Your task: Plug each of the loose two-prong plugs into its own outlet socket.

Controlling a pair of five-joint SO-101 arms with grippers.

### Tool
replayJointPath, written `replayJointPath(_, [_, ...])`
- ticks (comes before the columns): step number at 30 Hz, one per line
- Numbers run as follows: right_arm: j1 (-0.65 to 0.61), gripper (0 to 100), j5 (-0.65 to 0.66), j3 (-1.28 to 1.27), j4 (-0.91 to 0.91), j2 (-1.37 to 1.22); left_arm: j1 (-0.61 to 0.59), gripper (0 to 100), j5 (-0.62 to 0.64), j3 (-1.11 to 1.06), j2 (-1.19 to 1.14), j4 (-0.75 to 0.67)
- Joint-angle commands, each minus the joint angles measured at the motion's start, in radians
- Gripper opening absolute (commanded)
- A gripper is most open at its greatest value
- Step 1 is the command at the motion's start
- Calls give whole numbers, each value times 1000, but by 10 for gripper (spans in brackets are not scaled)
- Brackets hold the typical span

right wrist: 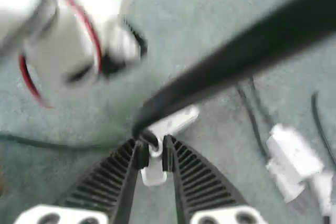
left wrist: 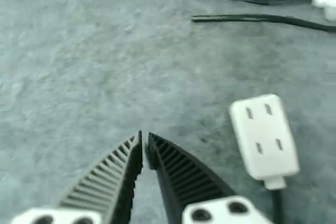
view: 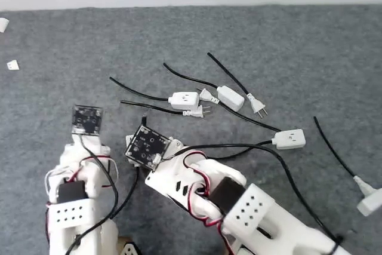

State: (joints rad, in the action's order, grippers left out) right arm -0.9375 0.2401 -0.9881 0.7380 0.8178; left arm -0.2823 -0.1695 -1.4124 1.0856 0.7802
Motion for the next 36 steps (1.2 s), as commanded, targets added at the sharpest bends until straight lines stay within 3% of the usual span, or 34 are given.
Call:
replayJointPath(1, [12,8,-101,112,116,-93,-48,16,14,117,-98,9])
replayJointPath(11, [31,16,-213,244,127,-440,-55,16,14,277,-413,9])
replayJointPath(16, [130,139,-262,318,173,-524,-55,16,11,277,-410,9])
replayJointPath(22, [170,32,-255,388,220,-526,-55,16,6,277,-410,9])
replayJointPath(27, [168,25,-242,402,245,-532,-55,16,6,277,-410,9])
replayJointPath(33, [168,33,-236,348,131,-579,-55,16,6,277,-411,9])
replayJointPath(36, [170,81,-253,382,127,-671,-55,16,6,277,-413,9])
